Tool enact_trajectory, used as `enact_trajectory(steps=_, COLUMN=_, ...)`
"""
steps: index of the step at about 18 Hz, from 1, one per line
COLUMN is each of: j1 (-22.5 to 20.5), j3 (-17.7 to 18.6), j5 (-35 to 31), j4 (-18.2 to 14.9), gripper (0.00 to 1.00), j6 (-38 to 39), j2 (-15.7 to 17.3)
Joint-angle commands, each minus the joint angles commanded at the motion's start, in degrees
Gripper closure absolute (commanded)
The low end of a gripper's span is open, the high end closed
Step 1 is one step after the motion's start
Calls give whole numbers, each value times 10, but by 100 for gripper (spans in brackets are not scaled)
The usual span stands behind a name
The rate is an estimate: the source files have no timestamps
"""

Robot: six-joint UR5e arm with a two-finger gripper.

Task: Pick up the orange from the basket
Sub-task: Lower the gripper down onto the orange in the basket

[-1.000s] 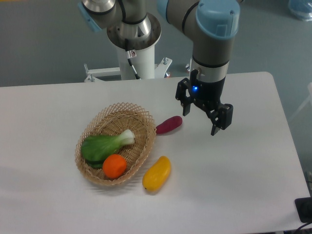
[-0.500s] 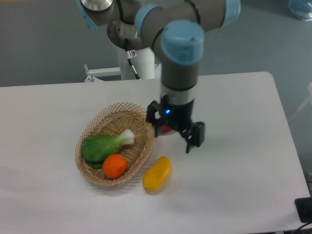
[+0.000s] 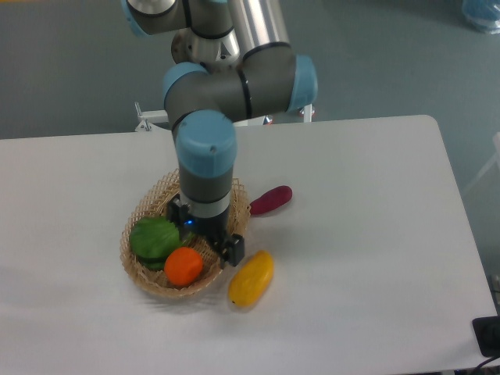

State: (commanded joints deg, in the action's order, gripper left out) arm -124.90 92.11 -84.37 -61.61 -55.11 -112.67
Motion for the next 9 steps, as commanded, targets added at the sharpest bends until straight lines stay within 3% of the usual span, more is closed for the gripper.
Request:
enact_trajectory(steps=4, j1=18, j3=3, j5=-35, j4=36, gripper=0, j6=0, j2=-24)
enact_trajectory(steps=9, j1=33, j3=21, j5=-47, j4=46, gripper=0, j6=6, j2=-33)
